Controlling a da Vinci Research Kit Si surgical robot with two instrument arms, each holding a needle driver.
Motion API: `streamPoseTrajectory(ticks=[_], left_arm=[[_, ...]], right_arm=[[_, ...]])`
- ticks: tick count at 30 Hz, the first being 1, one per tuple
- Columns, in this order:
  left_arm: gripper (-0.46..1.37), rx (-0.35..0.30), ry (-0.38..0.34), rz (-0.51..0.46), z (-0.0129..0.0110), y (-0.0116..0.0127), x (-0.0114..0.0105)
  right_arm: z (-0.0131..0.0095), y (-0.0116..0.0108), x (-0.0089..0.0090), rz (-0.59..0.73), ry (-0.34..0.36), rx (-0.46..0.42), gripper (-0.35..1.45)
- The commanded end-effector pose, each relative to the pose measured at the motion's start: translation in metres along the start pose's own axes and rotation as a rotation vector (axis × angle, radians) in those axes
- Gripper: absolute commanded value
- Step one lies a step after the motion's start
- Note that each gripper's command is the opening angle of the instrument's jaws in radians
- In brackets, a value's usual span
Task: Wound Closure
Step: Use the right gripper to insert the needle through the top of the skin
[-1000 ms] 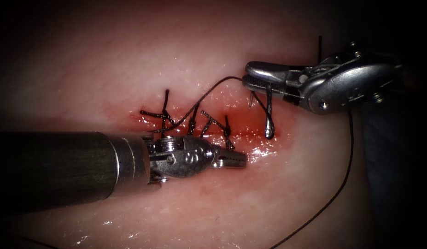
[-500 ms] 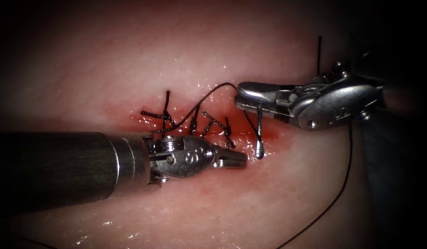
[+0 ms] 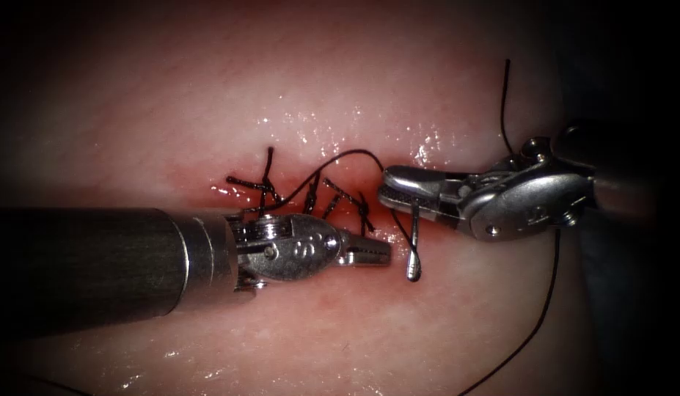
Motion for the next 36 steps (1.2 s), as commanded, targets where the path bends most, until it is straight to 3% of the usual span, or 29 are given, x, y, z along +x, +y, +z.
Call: streamPoseTrajectory(ticks=[1, 18, 31, 36], left_arm=[[-0.35, -0.009, 0.000, 0.000, 0.0001, 0.0000, 0.0000], [-0.35, -0.008, 0.000, -0.006, 0.0005, -0.0005, 0.0000], [-0.35, 0.000, -0.014, -0.012, 0.0016, -0.0001, -0.0026], [-0.35, -0.005, -0.052, -0.012, 0.0019, 0.0001, -0.0038]], right_arm=[[0.0000, -0.0003, -0.0002, 0.014, -0.006, 0.009, -0.35], [0.0001, -0.0014, -0.0006, 0.069, -0.024, 0.027, -0.35], [0.0001, 0.0047, 0.0011, 0.022, -0.019, -0.039, -0.35], [0.0003, 0.0068, 0.0012, 0.016, -0.021, -0.063, -0.35]])
